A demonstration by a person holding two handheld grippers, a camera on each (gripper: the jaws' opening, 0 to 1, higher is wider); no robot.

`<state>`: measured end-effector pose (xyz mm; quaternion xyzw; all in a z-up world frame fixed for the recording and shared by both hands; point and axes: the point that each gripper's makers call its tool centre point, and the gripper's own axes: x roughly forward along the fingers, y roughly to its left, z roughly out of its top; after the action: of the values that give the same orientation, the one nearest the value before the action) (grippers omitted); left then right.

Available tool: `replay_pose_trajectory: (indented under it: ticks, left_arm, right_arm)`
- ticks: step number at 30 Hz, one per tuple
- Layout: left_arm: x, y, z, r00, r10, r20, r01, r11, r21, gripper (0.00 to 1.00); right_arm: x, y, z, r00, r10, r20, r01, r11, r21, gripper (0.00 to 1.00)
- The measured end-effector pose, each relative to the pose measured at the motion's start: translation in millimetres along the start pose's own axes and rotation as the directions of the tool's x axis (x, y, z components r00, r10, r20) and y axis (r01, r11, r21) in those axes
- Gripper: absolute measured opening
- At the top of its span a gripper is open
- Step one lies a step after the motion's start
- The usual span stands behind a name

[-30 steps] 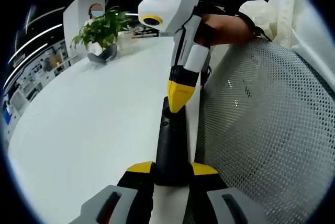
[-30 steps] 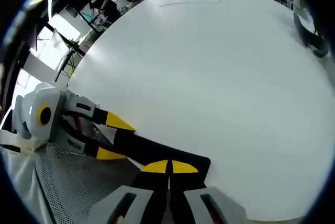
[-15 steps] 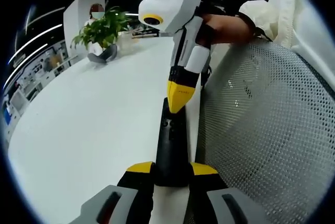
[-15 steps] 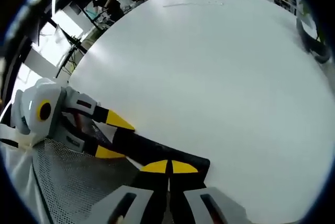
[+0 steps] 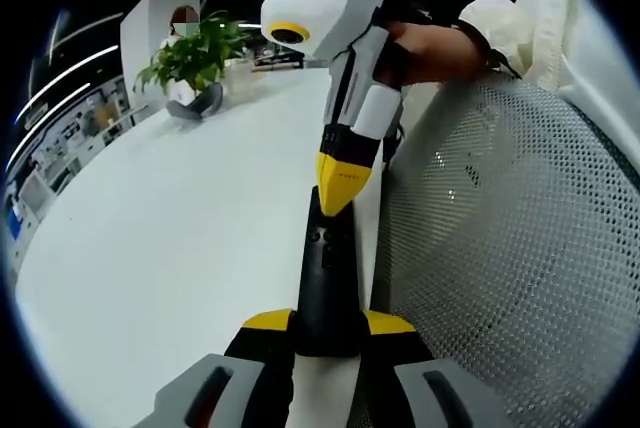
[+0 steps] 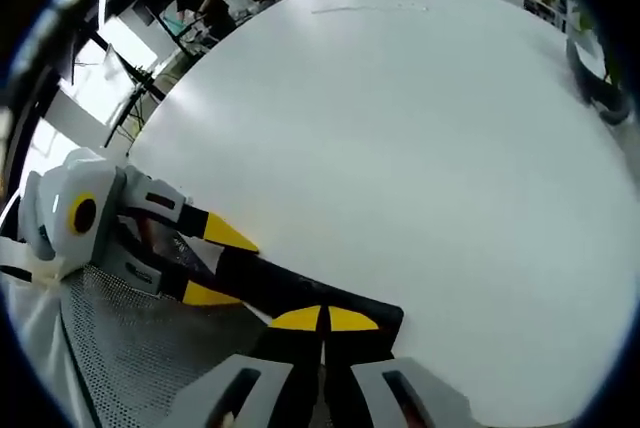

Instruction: Press the specified remote control buttons in sequence, fully releasing each button before pressing the next.

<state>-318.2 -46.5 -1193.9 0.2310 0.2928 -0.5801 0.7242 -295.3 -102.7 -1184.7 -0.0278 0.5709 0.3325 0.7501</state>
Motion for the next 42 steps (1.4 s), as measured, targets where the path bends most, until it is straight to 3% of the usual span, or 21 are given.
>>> replay_pose_trajectory:
  ticks: [10, 16, 24, 42]
  left_arm:
    - [1, -1.2, 1.8, 1.0, -0.008, -0.004, 0.008, 1.0, 0.021, 0.25]
    - [2, -0.6, 2.3, 1.0, -0.011, -0.001, 0.011, 1.0, 0.025, 0.25]
    - [2, 0.0, 2.4, 1.0, -0.01, 0.003, 0.01, 1.0, 0.024, 0.25]
    - [1, -0.3, 1.5, 1.0, -0.012, 0.005, 0.012, 0.999, 0.032, 0.25]
  right_arm:
    - [1, 12, 10.8, 0.997, 0.048, 0.06, -0.043, 0.996, -0.075, 0.0]
    - [6, 10, 8.6, 0.999, 0.025, 0.045, -0.019, 0.992, -0.127, 0.0]
    - [11, 19, 7.8, 0.998, 0.06, 0.031, -0.054, 0.984, -0.167, 0.0]
    - [11, 16, 8.8, 0.995, 0.085, 0.058, -0.085, 0.996, -0.015, 0.0]
